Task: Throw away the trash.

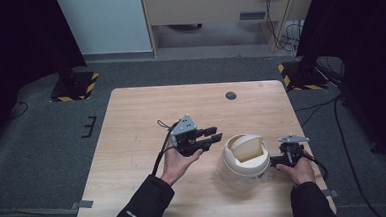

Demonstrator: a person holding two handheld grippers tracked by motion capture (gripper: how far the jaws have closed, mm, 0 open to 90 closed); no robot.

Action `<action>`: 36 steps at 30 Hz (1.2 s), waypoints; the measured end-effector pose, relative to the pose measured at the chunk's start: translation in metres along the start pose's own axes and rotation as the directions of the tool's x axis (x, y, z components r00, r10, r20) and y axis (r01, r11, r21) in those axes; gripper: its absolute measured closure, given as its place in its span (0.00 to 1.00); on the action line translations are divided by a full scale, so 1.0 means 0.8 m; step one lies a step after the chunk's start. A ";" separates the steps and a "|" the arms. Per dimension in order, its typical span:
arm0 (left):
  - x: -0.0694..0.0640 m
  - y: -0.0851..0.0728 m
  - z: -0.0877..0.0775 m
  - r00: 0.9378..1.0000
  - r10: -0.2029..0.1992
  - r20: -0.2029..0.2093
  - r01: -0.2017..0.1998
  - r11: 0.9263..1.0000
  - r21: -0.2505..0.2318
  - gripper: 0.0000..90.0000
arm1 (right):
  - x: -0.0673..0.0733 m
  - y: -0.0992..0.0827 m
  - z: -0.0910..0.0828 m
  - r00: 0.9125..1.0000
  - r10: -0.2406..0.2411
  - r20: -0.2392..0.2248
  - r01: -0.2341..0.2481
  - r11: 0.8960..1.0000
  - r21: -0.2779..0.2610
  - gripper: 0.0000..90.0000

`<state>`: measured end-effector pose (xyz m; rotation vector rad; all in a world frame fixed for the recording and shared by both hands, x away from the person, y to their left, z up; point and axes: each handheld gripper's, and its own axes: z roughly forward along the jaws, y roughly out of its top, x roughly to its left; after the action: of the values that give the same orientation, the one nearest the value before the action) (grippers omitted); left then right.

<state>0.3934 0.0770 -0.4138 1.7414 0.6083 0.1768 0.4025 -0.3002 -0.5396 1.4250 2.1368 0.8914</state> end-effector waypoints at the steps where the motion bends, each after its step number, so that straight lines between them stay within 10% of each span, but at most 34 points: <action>1: 0.002 -0.001 -0.005 1.000 0.001 -0.010 -0.001 1.000 0.000 0.71 | 0.000 0.000 0.000 1.000 0.000 0.000 0.000 1.000 0.000 0.01; 18: 0.019 -0.041 -0.056 0.998 -0.011 -0.068 0.017 0.996 0.091 0.59 | 0.000 0.000 0.000 1.000 0.000 0.000 0.000 1.000 0.000 0.01; 36: 0.057 -0.117 -0.098 0.969 -0.070 -0.238 0.140 0.946 0.293 0.25 | 0.000 0.000 0.000 1.000 0.000 0.000 0.000 1.000 0.000 0.01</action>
<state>0.3702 0.1805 -0.4904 1.9997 0.9337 0.2142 0.4024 -0.3002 -0.5396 1.4249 2.1368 0.8913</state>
